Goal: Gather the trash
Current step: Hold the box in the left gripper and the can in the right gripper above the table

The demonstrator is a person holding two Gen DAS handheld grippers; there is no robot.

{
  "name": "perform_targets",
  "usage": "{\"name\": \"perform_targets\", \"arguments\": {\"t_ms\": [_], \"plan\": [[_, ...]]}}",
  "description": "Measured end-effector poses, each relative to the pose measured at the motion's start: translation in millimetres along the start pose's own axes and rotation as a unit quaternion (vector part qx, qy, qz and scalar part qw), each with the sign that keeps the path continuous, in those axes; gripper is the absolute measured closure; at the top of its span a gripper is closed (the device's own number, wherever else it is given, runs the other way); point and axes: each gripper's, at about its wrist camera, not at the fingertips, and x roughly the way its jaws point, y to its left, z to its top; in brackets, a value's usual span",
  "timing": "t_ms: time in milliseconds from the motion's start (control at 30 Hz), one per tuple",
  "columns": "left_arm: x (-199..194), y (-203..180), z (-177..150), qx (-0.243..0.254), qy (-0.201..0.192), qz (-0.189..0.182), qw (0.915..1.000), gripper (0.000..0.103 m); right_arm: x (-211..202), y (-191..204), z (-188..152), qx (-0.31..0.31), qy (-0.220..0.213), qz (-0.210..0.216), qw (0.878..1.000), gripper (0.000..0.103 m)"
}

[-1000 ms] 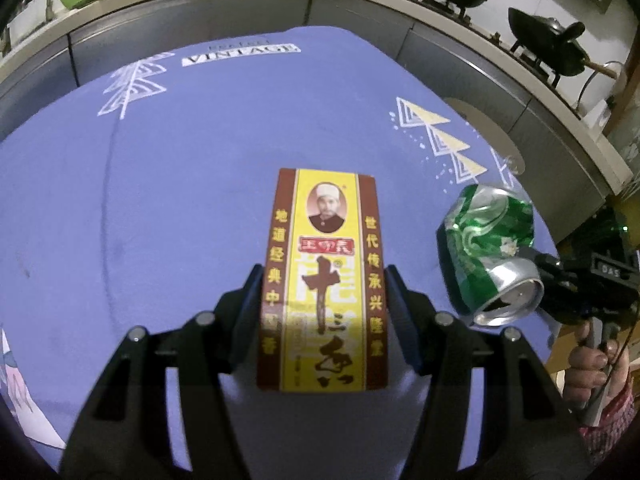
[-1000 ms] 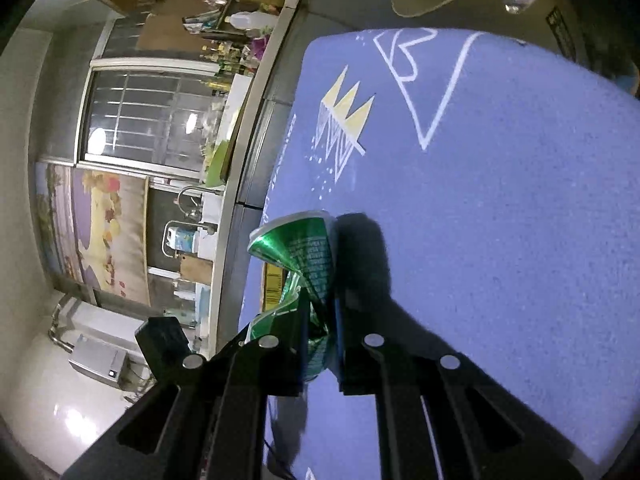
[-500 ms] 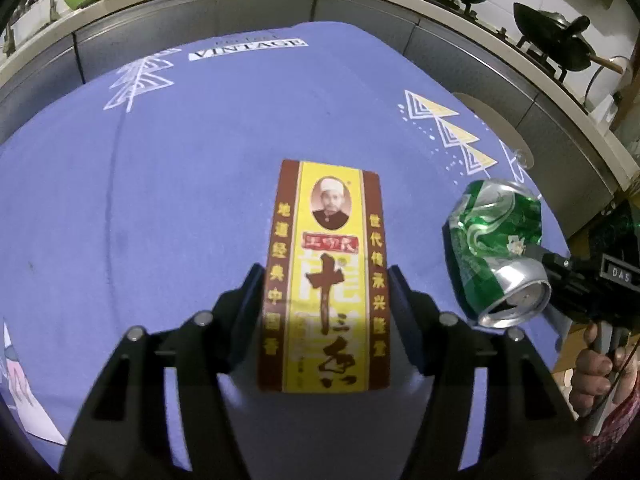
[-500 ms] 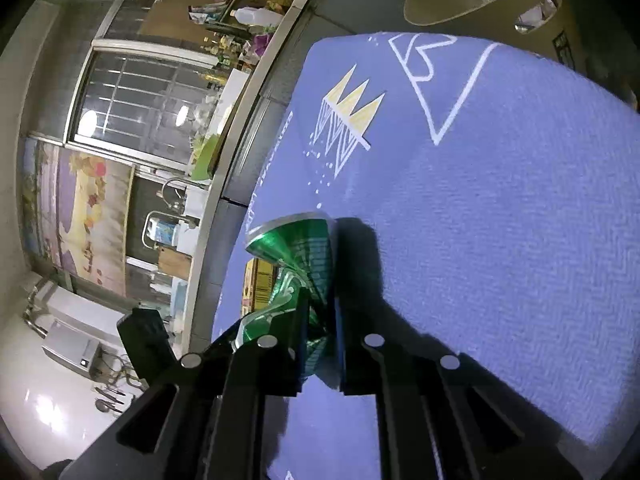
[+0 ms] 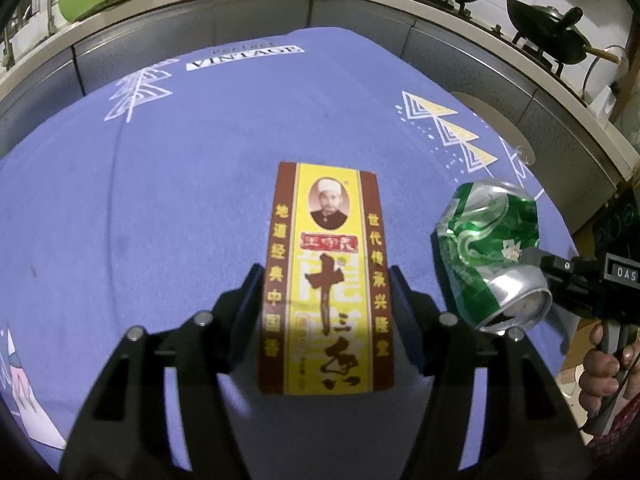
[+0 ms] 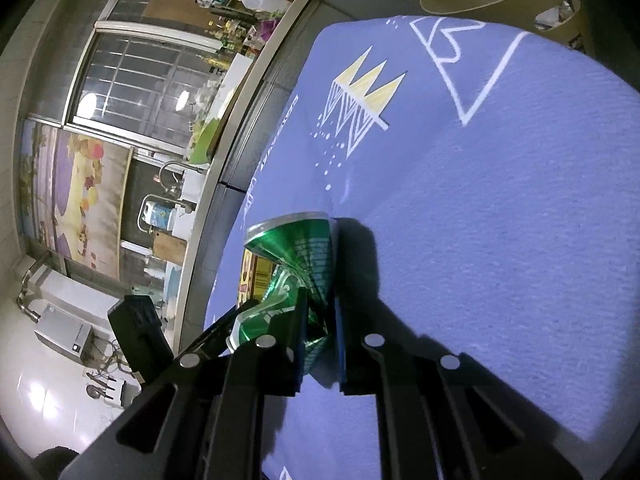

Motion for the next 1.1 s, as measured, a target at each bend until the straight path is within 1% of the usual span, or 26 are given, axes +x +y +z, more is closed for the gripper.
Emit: {"name": "perform_targets", "arguments": {"t_ms": [500,633,833,933,1100], "plan": [[-1,-1,-3,0.01,-0.009,0.0,0.9999,0.043,-2,2,-8,-0.01,-0.013,0.002,1.0,0.095],[-1,3,-4,0.007,-0.011,-0.007,0.9999,0.042,-3,3,-10,-0.012,-0.015,0.002,1.0,0.095],[-3,7,-6,0.002,-0.015,0.001,0.9999,0.034,-1,3,-15,-0.008,0.0,0.01,1.0,0.095],[-5,10,-8,-0.002,-0.016,-0.001,0.9999,0.034,-1,5,-16,-0.009,0.004,0.01,1.0,0.094],[-9,18,-9,-0.019,-0.012,-0.008,0.9997,0.034,1,9,-19,0.005,0.019,0.014,1.0,0.09]]}}
